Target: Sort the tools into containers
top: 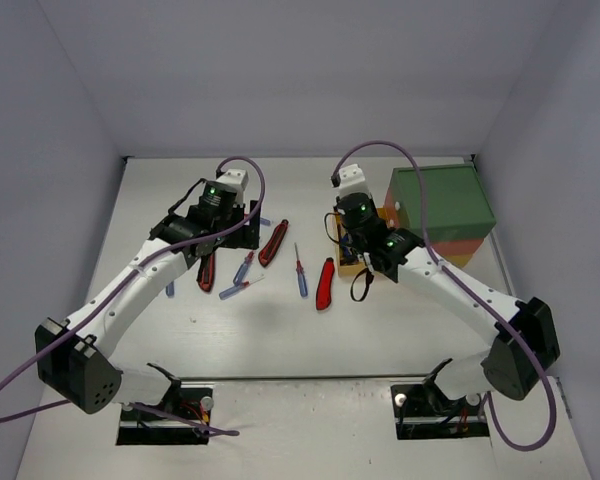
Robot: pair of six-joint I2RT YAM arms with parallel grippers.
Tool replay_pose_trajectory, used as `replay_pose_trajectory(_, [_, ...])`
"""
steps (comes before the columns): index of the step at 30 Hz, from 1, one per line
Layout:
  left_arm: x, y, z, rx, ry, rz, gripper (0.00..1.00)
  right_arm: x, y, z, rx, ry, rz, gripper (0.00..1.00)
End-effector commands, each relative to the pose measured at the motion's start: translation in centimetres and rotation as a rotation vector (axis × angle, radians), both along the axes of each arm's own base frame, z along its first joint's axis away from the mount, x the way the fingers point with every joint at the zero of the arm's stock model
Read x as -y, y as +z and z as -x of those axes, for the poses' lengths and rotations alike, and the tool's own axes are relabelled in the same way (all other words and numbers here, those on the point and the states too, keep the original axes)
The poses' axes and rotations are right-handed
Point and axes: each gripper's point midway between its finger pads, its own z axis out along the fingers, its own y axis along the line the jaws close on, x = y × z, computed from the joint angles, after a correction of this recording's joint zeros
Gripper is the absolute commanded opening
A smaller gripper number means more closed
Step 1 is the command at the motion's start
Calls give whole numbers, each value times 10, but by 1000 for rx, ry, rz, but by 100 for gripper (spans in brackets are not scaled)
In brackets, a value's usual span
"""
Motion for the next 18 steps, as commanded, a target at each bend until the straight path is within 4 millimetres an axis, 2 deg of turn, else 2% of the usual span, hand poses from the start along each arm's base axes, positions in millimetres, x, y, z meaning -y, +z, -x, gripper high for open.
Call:
replay_pose_trajectory(1, [-4, 15, -1, 42, 23, 28, 75, 14, 1, -21, 54, -102, 168, 0])
replay_pose_trajectory(8, [-11, 16, 5, 50, 35, 30, 75, 20, -16, -37, 52, -125, 342, 0])
replay_pose_trajectory(18, [-20, 12, 13, 49, 46, 25, 75, 23, -33, -48, 65, -165, 451, 0])
